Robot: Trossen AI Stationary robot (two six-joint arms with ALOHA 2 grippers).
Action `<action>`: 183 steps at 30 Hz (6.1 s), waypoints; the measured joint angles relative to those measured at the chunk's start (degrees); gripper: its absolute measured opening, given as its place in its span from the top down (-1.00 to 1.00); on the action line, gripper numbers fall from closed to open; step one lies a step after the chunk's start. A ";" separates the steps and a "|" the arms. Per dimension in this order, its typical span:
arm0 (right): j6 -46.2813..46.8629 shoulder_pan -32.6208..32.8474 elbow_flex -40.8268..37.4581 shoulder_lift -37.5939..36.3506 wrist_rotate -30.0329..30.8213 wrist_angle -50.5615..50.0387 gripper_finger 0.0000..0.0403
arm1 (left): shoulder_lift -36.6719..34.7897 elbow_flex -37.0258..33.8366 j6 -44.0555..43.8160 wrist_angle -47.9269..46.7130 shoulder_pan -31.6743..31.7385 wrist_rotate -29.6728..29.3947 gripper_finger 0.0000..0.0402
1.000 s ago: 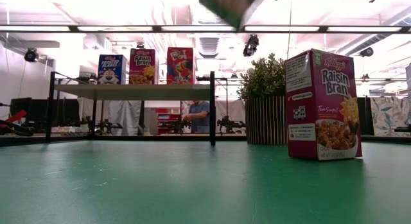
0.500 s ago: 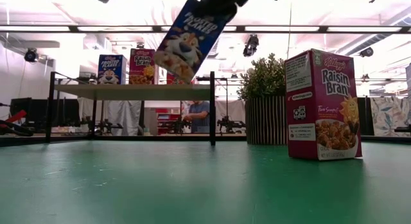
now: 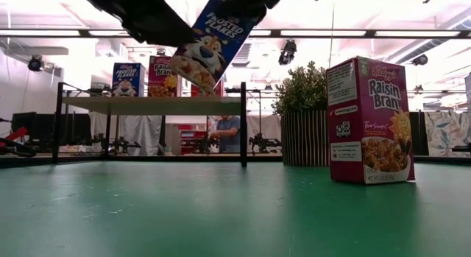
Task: Stack cereal on shelf
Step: Put the bottom blue cereal box on the shelf
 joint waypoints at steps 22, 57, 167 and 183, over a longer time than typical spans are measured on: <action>-0.11 0.00 0.00 0.00 0.13 0.24 0.01 | 2.18 0.00 1.65 0.19 1.71 0.16 0.13; -3.87 0.42 -35.31 -21.84 -0.07 45.23 -0.30 | -13.95 -11.60 14.57 34.93 -1.50 10.08 0.16; -7.74 1.42 -32.55 -13.25 2.16 51.78 0.13 | -10.96 22.85 11.06 -22.47 -3.57 7.50 -0.31; -7.67 1.42 -33.42 -12.39 3.50 52.74 0.13 | -7.81 22.37 7.57 -25.56 -3.49 1.13 -0.31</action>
